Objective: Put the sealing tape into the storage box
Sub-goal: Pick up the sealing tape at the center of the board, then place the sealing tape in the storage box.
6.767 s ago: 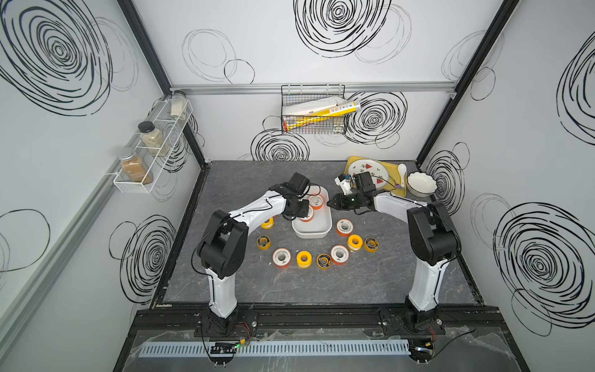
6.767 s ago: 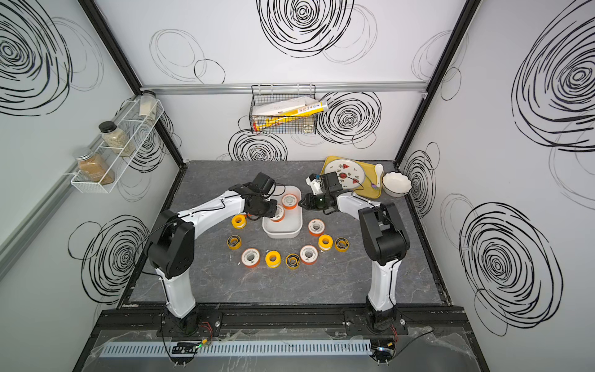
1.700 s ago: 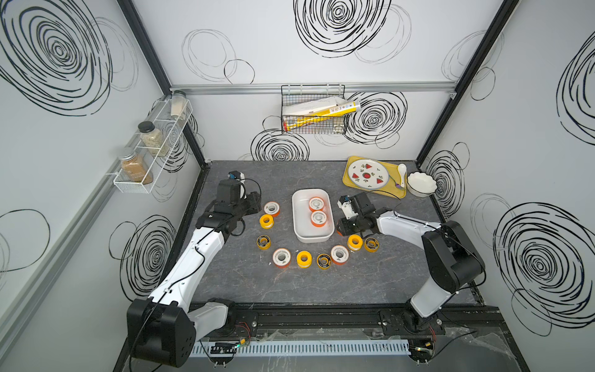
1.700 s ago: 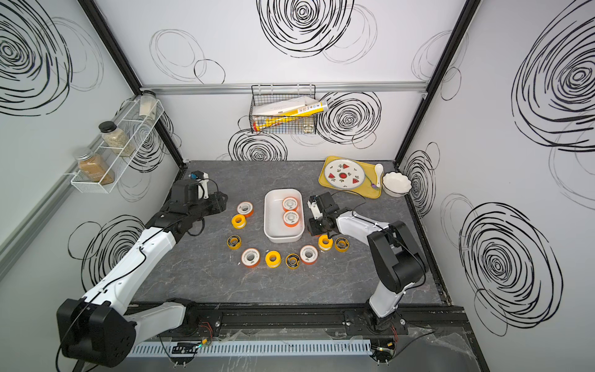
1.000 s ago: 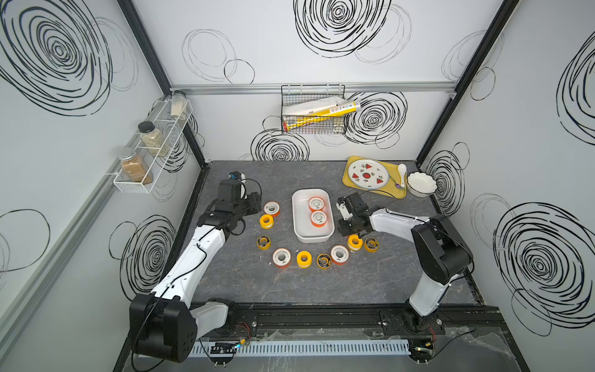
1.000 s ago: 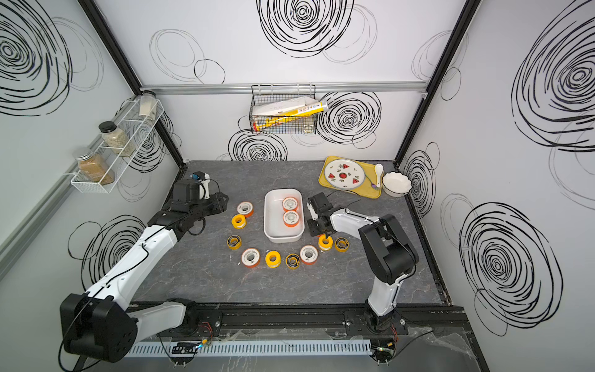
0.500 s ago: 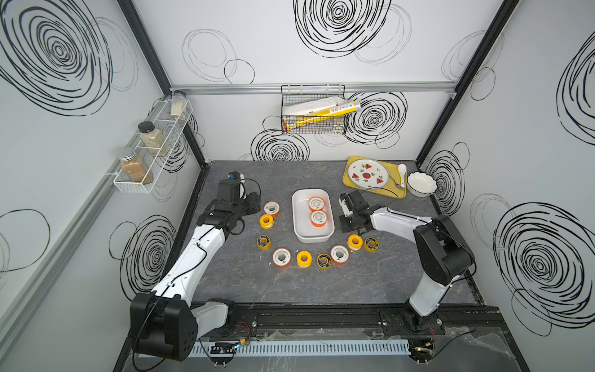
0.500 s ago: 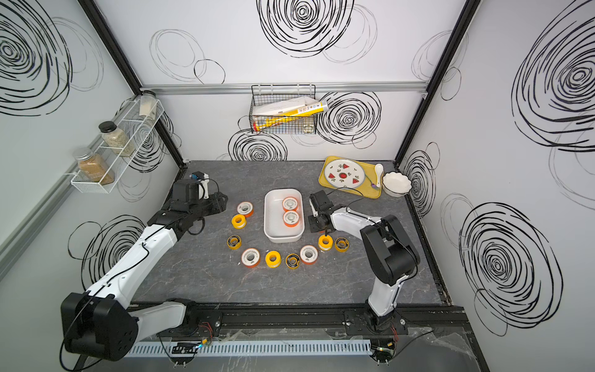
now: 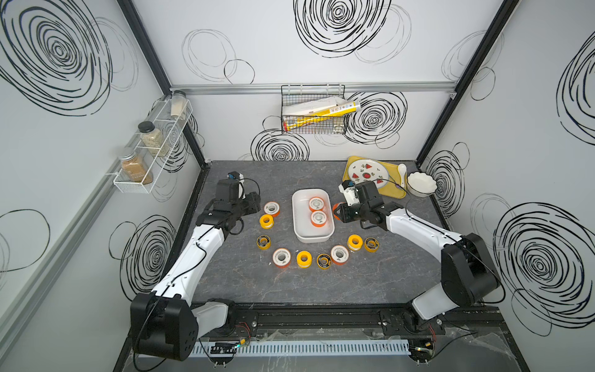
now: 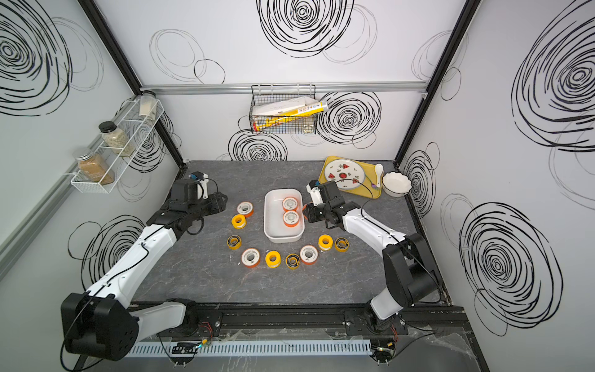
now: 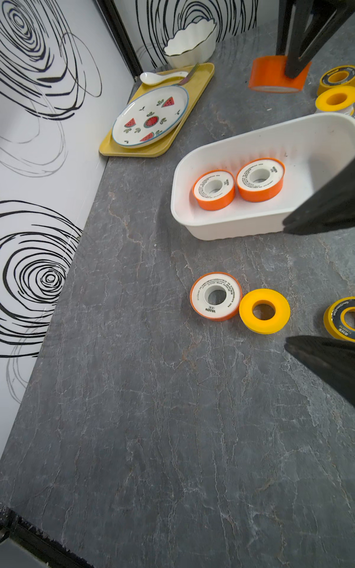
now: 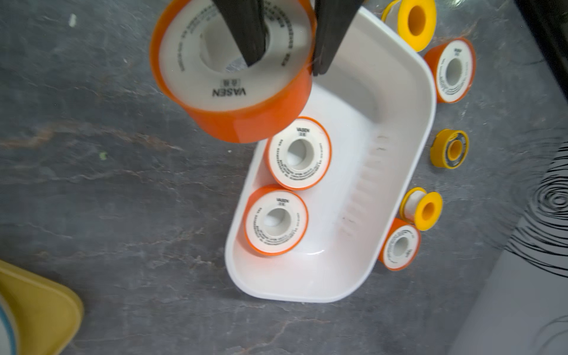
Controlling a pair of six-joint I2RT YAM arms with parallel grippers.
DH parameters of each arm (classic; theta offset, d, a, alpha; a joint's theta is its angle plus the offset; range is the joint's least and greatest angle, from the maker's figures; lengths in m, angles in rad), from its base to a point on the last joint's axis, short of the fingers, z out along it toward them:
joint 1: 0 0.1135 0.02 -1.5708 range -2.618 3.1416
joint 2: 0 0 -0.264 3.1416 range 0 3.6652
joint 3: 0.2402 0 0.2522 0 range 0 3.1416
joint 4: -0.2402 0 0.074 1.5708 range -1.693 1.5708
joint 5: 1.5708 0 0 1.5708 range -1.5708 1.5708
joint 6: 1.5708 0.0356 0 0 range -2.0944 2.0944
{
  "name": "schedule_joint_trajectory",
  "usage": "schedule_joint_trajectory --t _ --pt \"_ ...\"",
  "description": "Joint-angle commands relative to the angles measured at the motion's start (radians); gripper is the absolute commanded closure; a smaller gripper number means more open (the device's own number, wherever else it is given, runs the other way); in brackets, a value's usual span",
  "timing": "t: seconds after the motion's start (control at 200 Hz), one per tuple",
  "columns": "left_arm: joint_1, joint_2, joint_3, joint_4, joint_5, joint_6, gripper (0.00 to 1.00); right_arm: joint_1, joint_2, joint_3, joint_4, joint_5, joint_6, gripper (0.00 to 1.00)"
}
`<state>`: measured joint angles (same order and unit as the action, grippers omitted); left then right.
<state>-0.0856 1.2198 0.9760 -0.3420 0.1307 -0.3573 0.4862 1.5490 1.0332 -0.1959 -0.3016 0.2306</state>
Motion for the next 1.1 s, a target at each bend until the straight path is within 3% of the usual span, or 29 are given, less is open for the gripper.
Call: schedule_joint_trajectory --t 0.0,0.34,0.646,1.096 --pt "0.012 0.007 0.003 0.025 0.018 -0.006 0.4 0.032 -0.014 0.042 0.029 -0.143 -0.032 0.73" --pt "0.015 0.014 0.0 0.026 0.024 -0.008 0.4 0.143 0.119 0.16 -0.03 -0.142 -0.066 0.73" --pt "0.02 0.018 -0.003 0.027 0.021 -0.006 0.4 0.239 0.262 0.254 -0.102 -0.052 -0.08 0.73" --pt "0.022 0.021 -0.001 0.024 0.024 -0.008 0.4 0.278 0.332 0.27 -0.163 0.013 -0.096 0.73"
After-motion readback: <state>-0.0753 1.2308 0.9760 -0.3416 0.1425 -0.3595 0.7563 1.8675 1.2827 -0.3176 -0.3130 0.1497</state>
